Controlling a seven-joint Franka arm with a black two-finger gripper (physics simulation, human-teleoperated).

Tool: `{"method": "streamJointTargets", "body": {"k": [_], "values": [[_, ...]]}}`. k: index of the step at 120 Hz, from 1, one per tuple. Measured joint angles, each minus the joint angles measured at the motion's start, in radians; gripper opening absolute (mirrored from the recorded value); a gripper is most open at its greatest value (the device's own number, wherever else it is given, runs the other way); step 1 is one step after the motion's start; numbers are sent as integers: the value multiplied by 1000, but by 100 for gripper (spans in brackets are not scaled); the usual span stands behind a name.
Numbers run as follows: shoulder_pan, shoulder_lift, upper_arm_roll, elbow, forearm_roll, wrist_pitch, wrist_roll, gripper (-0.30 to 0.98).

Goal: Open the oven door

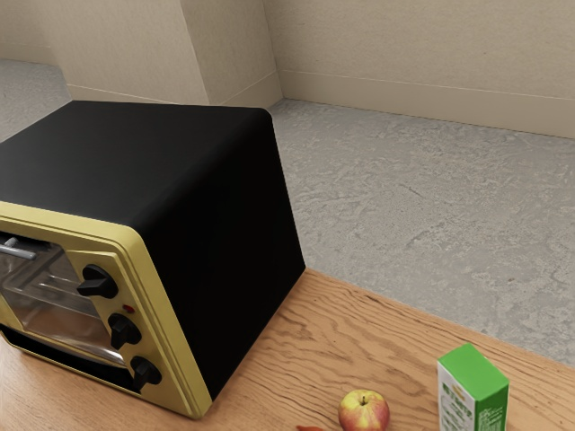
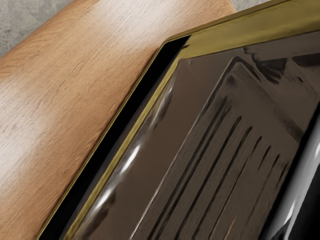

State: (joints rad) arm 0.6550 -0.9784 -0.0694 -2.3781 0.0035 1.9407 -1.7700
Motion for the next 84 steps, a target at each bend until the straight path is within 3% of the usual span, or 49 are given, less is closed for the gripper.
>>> {"method": "streamJointTargets", "body": {"k": [84], "values": [[47,25,-26,-62,-1,96,13,68]]}}
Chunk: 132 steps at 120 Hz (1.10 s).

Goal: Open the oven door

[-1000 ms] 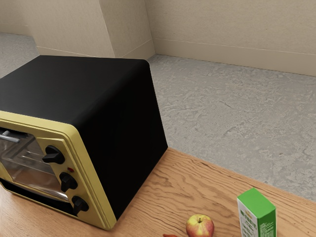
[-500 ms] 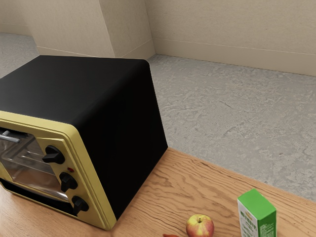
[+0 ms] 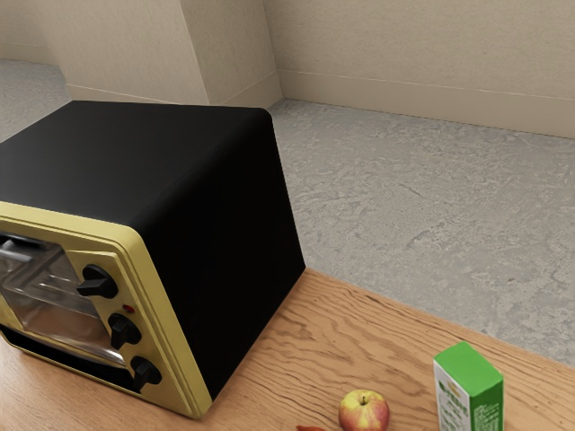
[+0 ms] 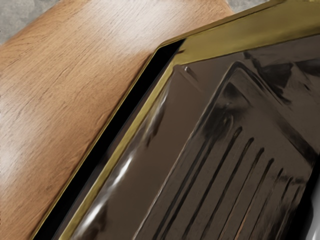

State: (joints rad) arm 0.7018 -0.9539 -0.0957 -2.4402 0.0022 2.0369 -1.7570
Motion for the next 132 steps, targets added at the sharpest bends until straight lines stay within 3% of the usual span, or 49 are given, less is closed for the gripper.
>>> {"method": "streamJointTargets", "body": {"k": [22,77,132], "values": [[15,-32,0,-50,-8,15,2,68],[106,-351,1,-317,-41,16,11,69],[255,-595,49,-451,-44,-143,15,69]]}}
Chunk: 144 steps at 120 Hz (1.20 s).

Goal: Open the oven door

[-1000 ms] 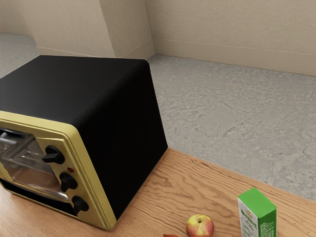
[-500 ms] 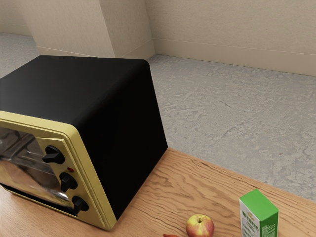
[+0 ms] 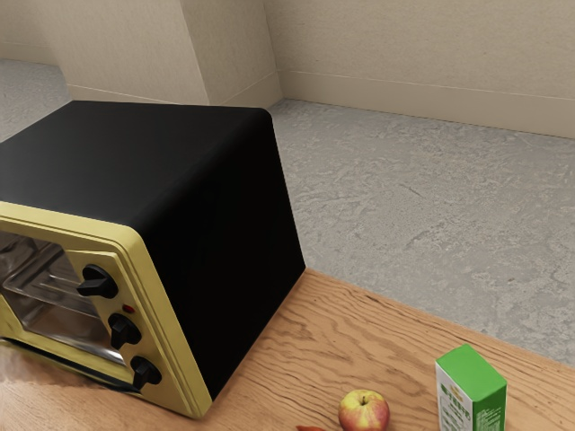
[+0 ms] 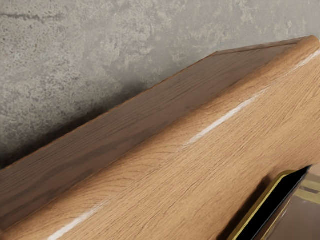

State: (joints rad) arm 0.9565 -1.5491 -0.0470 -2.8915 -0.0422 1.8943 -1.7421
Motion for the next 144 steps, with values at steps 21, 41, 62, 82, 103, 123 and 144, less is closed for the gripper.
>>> {"method": "streamJointTargets", "body": {"k": [21,41,62,82,103,123,144], "values": [[52,-83,76,-22,11,-75,8,68],[123,-192,318,-8,131,-178,16,68],[-76,-26,266,217,191,-277,7,68],[-557,545,-357,994,57,-343,-132,68],[-1105,1301,-250,1479,125,-383,-270,68],[-1198,1376,-76,1319,125,-355,-371,69],[-1203,1368,-79,1228,111,-303,-451,69]]}}
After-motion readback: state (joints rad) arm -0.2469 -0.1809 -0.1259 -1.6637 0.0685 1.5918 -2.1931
